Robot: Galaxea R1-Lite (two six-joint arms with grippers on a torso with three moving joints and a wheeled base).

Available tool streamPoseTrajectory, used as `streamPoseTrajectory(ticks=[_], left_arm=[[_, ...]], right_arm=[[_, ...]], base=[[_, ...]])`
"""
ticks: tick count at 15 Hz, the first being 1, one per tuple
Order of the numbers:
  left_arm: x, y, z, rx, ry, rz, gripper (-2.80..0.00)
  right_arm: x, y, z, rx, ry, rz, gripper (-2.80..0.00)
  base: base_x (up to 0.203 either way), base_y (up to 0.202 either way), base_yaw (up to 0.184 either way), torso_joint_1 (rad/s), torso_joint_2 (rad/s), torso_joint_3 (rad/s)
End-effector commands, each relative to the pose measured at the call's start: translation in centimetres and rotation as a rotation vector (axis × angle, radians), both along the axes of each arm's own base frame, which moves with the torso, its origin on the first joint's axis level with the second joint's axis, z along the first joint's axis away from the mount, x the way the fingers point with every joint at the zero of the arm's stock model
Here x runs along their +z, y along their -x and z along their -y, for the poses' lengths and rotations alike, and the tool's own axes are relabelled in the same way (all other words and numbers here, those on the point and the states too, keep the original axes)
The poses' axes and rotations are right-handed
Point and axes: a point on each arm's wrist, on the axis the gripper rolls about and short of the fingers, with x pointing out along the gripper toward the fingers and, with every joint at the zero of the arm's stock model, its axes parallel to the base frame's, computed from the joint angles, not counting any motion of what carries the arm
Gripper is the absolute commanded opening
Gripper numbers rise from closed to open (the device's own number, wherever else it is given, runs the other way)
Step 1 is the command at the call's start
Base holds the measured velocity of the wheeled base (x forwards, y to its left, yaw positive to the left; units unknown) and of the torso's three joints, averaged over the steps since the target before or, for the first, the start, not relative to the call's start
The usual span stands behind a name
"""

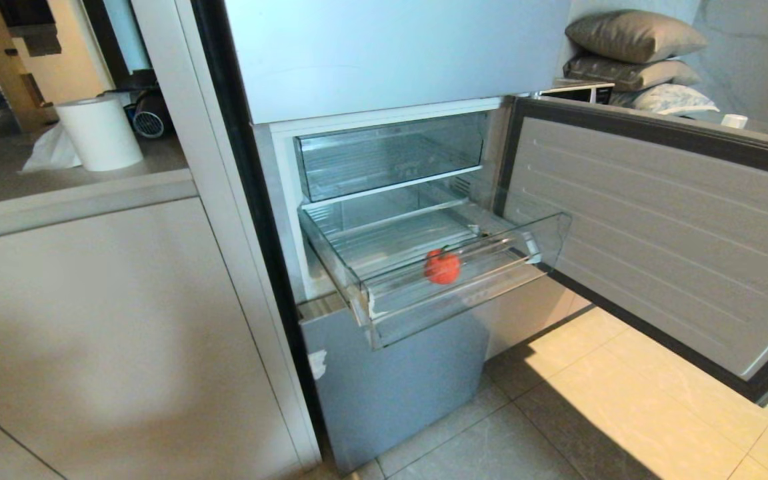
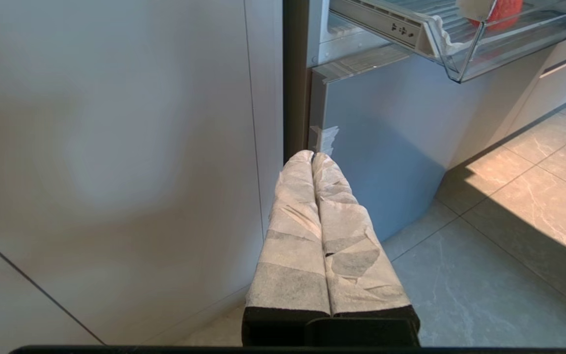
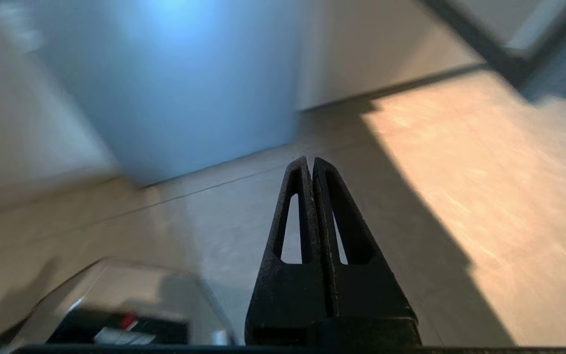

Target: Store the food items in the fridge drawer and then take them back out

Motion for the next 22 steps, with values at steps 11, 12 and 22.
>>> streamPoseTrajectory(ticks=[11,12,22], left_arm=[[0.0,0.0,0.0,0.000,0.000,-0.001,-2.80],[0.0,0.0,0.0,0.001,0.000,-0.001,-2.80],[0.0,0.0,0.0,0.001,0.000,-0.001,-2.80]], right_arm=[[-0.4,1.9,0.0,-0.068,0.020,0.250,-2.80],[-0.4,1.9,0.0,-0.068,0.020,0.250,-2.80],[-0.4,2.0,0.0,-0.069,0.013,0.251,-2.80]], base=[[0.000,0.000,0.000,0.000,0.00,0.000],[0.000,0.000,0.000,0.000,0.00,0.000],[0.001,-0.008,0.135,0.002,0.00,0.005]])
